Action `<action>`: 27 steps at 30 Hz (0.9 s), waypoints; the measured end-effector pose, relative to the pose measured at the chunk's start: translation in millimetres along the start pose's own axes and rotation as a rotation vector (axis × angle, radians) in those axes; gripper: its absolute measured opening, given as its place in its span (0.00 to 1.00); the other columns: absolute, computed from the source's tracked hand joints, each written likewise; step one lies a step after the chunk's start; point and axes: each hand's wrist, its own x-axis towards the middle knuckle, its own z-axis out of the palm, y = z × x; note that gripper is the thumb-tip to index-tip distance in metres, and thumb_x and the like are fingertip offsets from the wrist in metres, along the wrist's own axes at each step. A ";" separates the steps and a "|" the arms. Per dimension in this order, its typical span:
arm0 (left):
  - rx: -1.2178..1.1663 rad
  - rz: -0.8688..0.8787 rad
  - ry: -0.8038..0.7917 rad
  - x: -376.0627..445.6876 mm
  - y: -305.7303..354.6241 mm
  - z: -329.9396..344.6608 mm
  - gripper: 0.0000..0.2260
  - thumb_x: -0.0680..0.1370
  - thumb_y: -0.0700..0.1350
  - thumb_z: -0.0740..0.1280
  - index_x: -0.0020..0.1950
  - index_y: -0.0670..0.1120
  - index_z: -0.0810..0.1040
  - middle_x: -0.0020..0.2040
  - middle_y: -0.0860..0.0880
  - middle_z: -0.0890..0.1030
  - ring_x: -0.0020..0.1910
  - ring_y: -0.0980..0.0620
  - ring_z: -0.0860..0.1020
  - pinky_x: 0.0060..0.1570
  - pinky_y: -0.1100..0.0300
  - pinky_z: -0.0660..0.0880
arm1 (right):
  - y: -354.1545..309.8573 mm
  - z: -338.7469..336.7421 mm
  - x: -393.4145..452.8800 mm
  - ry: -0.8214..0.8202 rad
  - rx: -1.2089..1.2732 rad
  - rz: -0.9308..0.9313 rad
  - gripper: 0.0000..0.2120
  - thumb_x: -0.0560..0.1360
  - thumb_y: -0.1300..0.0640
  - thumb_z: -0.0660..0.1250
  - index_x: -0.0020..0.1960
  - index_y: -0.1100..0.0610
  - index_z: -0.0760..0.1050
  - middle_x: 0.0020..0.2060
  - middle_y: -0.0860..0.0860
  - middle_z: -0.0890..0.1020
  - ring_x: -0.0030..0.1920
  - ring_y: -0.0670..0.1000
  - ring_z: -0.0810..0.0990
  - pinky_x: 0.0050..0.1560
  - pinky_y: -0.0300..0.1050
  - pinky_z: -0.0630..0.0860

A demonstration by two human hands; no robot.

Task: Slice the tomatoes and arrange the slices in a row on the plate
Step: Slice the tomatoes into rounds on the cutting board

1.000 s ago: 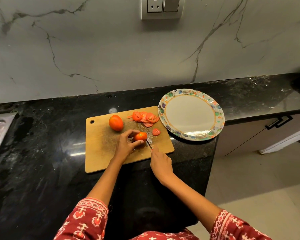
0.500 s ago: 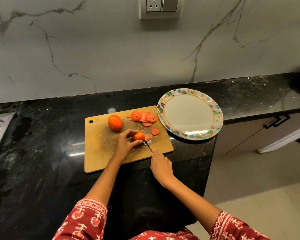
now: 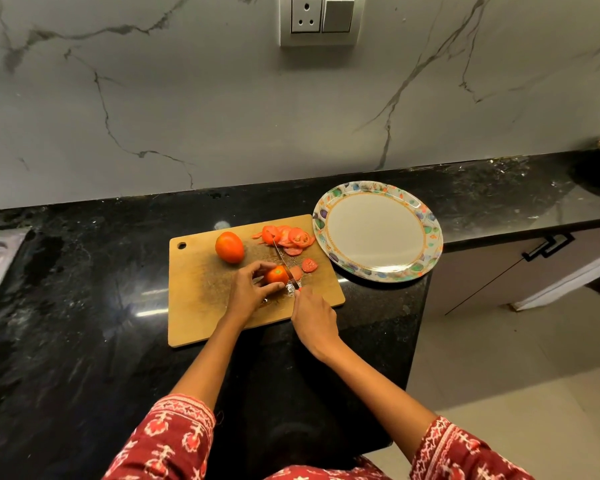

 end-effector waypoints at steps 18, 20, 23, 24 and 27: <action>0.033 -0.004 0.000 0.9 -2.3 0.1 0.17 0.66 0.37 0.76 0.52 0.46 0.78 0.54 0.48 0.79 0.56 0.52 0.75 0.48 0.70 0.72 | 1.6 -0.7 -2.3 0.005 -0.024 0.004 0.13 0.83 0.57 0.49 0.59 0.61 0.69 0.54 0.58 0.78 0.54 0.59 0.78 0.50 0.52 0.72; 0.049 -0.003 -0.003 2.2 -3.1 0.4 0.17 0.66 0.37 0.76 0.52 0.46 0.78 0.54 0.47 0.79 0.56 0.52 0.75 0.50 0.68 0.72 | 1.8 -0.4 -2.1 0.009 -0.030 0.001 0.14 0.83 0.57 0.48 0.59 0.61 0.69 0.54 0.58 0.78 0.54 0.59 0.78 0.50 0.52 0.73; 0.067 -0.005 -0.002 3.8 -4.4 0.6 0.17 0.66 0.37 0.76 0.53 0.46 0.78 0.54 0.47 0.79 0.56 0.51 0.76 0.53 0.63 0.73 | 1.0 1.7 -1.7 0.014 -0.052 -0.004 0.14 0.83 0.57 0.48 0.60 0.61 0.69 0.54 0.58 0.79 0.55 0.59 0.78 0.50 0.51 0.72; 0.076 -0.002 -0.002 4.1 -4.5 0.6 0.17 0.66 0.38 0.76 0.53 0.46 0.78 0.54 0.47 0.79 0.56 0.51 0.76 0.53 0.63 0.73 | 0.4 1.9 -0.9 0.015 -0.057 -0.004 0.14 0.83 0.57 0.48 0.60 0.62 0.68 0.55 0.58 0.78 0.55 0.59 0.78 0.50 0.51 0.72; 0.086 0.010 -0.011 3.1 -3.2 0.3 0.17 0.66 0.37 0.76 0.52 0.47 0.79 0.54 0.48 0.80 0.56 0.52 0.76 0.53 0.65 0.72 | -3.6 1.0 4.8 0.017 -0.060 -0.006 0.14 0.83 0.58 0.48 0.61 0.62 0.68 0.55 0.59 0.79 0.56 0.60 0.78 0.51 0.51 0.72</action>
